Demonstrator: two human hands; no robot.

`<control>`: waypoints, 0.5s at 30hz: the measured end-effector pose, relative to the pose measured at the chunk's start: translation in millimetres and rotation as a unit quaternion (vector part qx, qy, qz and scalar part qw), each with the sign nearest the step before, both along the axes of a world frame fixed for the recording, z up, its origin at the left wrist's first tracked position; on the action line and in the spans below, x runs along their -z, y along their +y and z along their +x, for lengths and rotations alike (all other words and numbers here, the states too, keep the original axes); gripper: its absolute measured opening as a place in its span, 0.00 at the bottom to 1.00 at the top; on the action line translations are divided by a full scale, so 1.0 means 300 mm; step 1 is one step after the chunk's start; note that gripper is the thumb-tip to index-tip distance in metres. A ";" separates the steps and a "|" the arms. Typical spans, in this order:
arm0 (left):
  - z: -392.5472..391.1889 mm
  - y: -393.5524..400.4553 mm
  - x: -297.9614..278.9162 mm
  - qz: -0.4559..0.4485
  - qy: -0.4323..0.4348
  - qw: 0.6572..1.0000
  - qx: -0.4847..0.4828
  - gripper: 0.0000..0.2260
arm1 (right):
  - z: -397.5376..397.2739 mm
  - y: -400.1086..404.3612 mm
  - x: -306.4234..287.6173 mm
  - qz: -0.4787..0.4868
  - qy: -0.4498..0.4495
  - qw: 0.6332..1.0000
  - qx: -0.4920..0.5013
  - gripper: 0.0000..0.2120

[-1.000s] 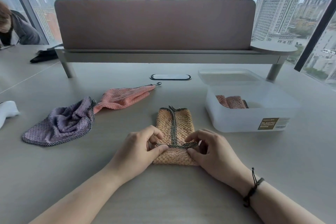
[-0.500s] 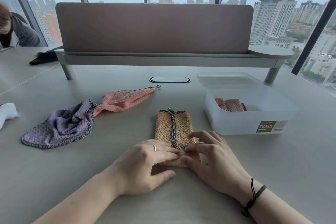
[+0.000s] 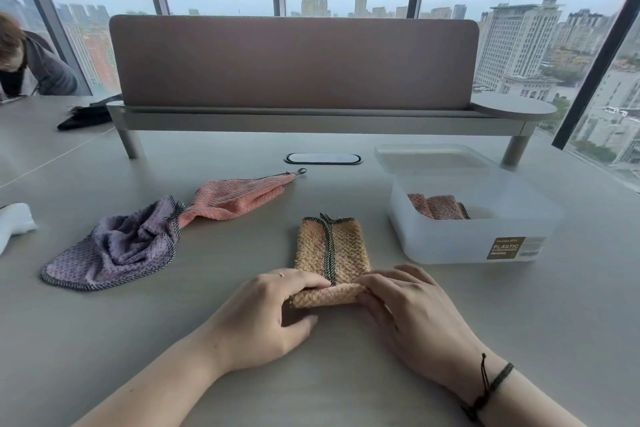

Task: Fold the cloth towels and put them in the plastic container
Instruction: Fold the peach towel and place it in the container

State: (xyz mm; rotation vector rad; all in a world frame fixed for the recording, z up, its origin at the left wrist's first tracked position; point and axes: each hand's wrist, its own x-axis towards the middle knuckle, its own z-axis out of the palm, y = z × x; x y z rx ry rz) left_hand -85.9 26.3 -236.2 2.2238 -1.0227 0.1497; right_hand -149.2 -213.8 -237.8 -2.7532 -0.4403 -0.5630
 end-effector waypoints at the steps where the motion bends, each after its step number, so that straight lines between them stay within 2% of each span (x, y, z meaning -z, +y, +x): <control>1: 0.005 0.004 0.004 -0.012 -0.003 1.000 -0.018 0.18 | 0.001 -0.001 -0.005 0.016 0.011 1.000 0.003 0.13; 5: 0.026 0.010 0.012 -0.067 -0.009 0.996 -0.060 0.12 | -0.002 -0.002 -0.009 0.039 0.064 0.997 0.014 0.24; 6: 0.030 0.011 0.013 -0.078 -0.003 0.995 -0.069 0.10 | -0.002 -0.003 -0.005 0.046 0.066 0.997 0.021 0.23; 11: 0.035 0.007 0.012 -0.103 0.035 0.989 -0.101 0.07 | 0.006 -0.027 -0.004 0.190 0.052 0.977 0.085 0.09; 15: 0.037 0.004 0.016 -0.111 0.061 0.985 -0.121 0.07 | 0.017 -0.024 -0.012 0.274 0.097 0.953 0.088 0.07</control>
